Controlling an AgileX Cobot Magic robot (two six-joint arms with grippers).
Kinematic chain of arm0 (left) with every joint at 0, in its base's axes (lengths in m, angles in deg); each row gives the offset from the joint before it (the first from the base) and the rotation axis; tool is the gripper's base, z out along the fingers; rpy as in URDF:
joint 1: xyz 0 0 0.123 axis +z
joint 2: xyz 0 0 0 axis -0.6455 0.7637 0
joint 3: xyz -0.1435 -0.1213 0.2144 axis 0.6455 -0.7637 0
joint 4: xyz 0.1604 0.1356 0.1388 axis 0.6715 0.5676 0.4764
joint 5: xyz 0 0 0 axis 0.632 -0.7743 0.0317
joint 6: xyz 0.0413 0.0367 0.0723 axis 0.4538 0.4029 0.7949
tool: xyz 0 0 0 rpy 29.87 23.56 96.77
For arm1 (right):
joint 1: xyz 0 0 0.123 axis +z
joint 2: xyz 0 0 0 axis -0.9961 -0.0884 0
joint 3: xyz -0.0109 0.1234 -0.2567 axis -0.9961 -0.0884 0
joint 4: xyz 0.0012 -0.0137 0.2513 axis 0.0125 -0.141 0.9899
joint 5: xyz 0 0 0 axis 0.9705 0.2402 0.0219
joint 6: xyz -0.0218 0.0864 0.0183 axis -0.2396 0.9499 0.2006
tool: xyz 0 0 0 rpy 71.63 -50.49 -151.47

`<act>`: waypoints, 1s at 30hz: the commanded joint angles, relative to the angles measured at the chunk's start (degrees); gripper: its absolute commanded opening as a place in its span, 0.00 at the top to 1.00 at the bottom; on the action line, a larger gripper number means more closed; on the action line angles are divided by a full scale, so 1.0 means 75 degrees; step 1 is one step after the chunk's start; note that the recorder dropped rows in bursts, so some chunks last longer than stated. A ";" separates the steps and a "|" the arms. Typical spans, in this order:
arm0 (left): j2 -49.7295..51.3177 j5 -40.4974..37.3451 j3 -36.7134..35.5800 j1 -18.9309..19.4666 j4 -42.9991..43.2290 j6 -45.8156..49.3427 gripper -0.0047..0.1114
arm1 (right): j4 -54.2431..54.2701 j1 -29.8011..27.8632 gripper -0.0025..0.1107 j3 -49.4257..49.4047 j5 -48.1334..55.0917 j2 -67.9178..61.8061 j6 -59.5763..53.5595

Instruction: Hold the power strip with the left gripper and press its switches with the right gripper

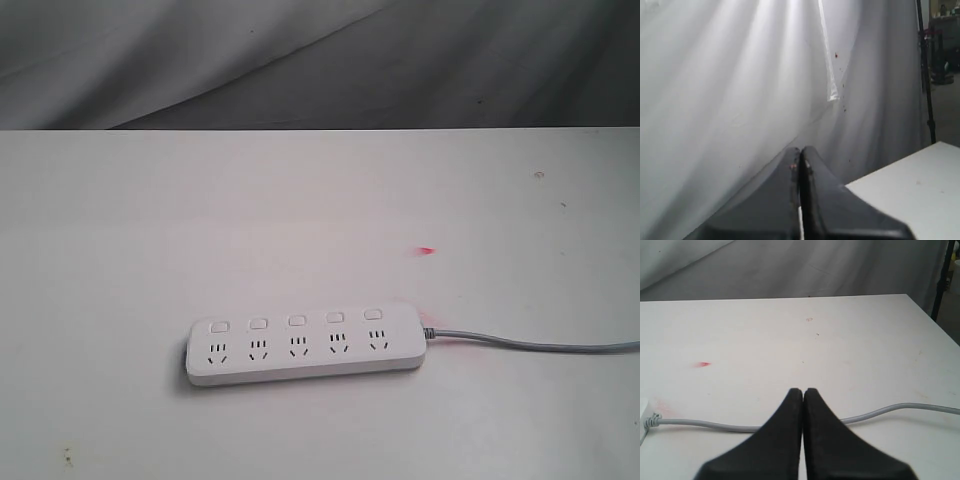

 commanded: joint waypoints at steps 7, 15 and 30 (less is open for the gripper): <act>-0.1520 0.0247 -0.0011 -0.0021 -0.0090 -0.0139 0.96 | -0.0089 -0.0007 0.98 -0.0022 0.0002 0.0041 0.0011; -0.1682 0.0190 -0.0011 -0.0021 0.1557 -0.2658 0.96 | -0.0089 -0.0007 0.98 -0.0022 0.0002 0.0041 0.0011; -0.1682 -0.0097 -0.0431 -0.0008 0.5646 -0.7313 0.96 | -0.0089 -0.0007 0.98 -0.0022 0.0002 0.0041 0.0011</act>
